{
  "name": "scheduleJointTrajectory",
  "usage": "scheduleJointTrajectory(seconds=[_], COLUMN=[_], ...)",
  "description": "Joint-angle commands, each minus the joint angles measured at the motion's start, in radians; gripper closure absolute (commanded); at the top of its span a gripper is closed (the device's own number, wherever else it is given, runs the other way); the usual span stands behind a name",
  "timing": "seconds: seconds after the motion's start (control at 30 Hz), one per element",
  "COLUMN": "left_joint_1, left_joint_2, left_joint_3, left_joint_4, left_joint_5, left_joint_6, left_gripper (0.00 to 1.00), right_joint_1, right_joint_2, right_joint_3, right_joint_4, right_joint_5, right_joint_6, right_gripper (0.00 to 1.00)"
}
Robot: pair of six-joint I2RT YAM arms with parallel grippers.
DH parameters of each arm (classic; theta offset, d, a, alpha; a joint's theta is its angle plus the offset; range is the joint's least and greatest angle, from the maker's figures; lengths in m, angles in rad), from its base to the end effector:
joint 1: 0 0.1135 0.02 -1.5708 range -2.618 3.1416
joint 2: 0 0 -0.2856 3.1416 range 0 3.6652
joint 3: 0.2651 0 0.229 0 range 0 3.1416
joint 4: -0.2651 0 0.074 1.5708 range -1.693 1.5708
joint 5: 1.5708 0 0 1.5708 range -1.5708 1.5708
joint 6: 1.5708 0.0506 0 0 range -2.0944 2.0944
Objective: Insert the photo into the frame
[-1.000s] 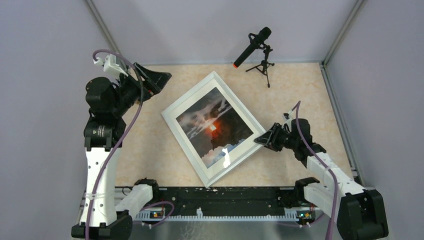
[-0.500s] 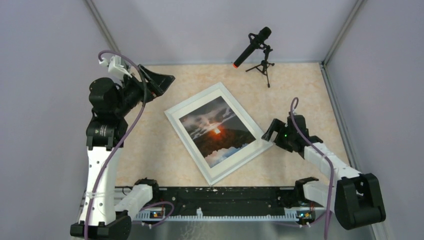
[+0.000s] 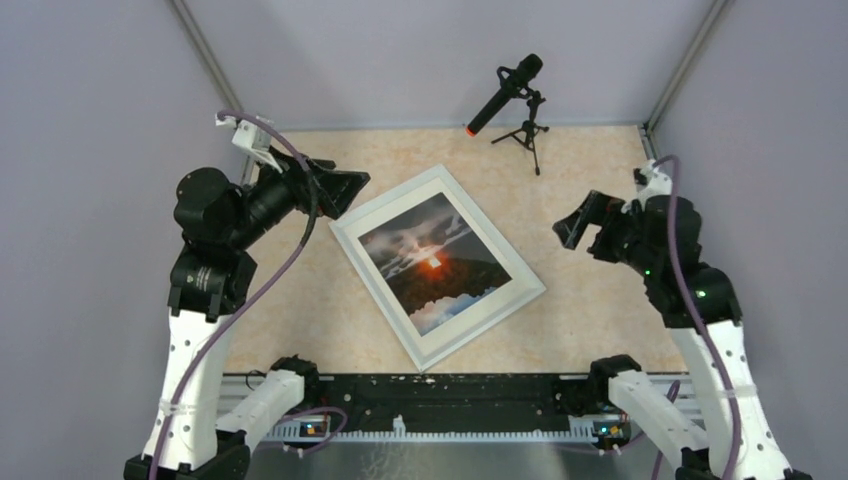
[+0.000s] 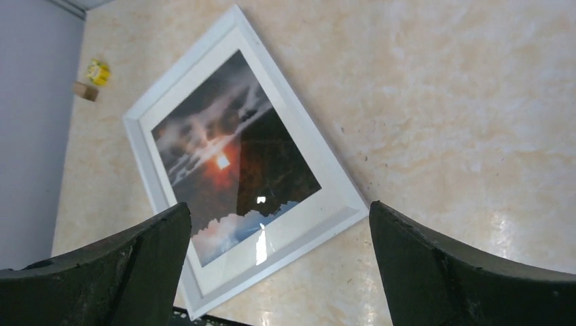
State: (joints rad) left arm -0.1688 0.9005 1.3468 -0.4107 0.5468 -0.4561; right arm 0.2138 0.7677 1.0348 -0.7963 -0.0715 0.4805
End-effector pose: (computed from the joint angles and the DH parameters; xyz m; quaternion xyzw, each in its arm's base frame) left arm 0.1269 -0.0483 0.4910 0.0966 0.6895 -0.3914 0.6017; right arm 0.1158 0.0288 0.3652 0.0976 0.8615 0.1983 0.4570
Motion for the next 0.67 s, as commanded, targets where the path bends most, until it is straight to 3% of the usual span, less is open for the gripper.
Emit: scheduleJointTrajectory(seconds=[0.0, 0.33, 0.63], left_joint_1=[-0.051, -0.146, -0.225], left_joint_2=[-0.051, -0.11, -0.083], left_joint_3=[0.059, 0.059, 0.079], left_joint_4=[0.036, 0.01, 0.002], left_joint_5=[-0.112, -0.269, -0.32], left_joint_6=[0.166, 0.265, 0.301], left_gripper=[0.01, 0.01, 0.01], right_joint_1=[0.004, 0.004, 0.004], right_joint_2=[-0.052, -0.135, -0.197], right_joint_3=[0.243, 0.496, 0.509], right_joint_4=[-0.193, -0.243, -0.238], right_joint_5=[-0.02, -0.038, 0.092], right_joint_6=[-0.104, -0.116, -0.095], right_gripper=[0.01, 0.01, 0.01])
